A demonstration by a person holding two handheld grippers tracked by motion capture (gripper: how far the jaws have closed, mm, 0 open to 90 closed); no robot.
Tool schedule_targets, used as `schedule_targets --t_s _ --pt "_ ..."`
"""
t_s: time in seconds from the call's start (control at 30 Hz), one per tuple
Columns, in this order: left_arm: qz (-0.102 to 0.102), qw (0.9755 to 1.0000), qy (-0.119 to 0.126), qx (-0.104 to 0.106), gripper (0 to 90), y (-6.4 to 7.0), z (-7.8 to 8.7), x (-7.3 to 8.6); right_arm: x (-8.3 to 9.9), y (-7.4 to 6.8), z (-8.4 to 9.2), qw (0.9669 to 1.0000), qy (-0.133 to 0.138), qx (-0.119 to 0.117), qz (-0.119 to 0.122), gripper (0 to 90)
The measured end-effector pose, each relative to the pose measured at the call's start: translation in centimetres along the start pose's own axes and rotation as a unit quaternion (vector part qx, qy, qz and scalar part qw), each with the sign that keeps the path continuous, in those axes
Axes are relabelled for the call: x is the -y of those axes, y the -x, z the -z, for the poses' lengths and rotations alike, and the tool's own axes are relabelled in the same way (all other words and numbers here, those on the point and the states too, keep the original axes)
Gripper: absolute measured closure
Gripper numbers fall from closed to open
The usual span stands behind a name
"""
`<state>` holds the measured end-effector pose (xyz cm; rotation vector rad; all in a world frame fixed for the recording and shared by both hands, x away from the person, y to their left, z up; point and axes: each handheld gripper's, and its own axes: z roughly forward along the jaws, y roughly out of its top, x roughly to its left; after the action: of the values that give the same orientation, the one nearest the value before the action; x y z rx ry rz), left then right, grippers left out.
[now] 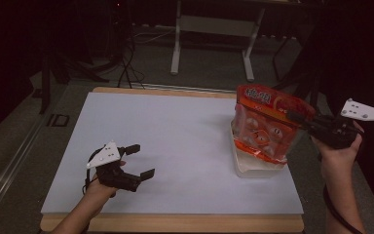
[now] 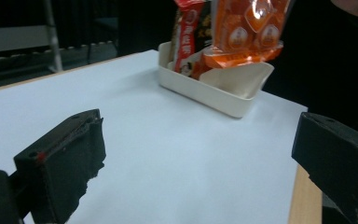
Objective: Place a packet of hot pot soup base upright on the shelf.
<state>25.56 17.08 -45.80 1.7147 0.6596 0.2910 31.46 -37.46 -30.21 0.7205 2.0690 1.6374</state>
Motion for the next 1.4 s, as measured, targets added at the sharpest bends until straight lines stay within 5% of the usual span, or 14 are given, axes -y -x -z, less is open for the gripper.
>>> schedule_targets --t_s 0.53,1.13,1.4 --pt "0.021 0.9997 -0.008 -0.013 2.7 -0.1 0.1 2.8 2.8 1.6 -1.7 0.9993 -0.028 0.012 -0.022 90.0" --pt "0.025 0.9994 -0.015 -0.021 2.8 -0.4 0.0 3.3 5.9 1.9 -1.4 0.9979 -0.02 -0.001 -0.062 90.0" --pt "0.028 0.9993 -0.013 -0.022 2.7 -0.5 0.0 3.5 7.9 1.7 -1.8 0.9973 -0.033 0.012 -0.064 90.0"
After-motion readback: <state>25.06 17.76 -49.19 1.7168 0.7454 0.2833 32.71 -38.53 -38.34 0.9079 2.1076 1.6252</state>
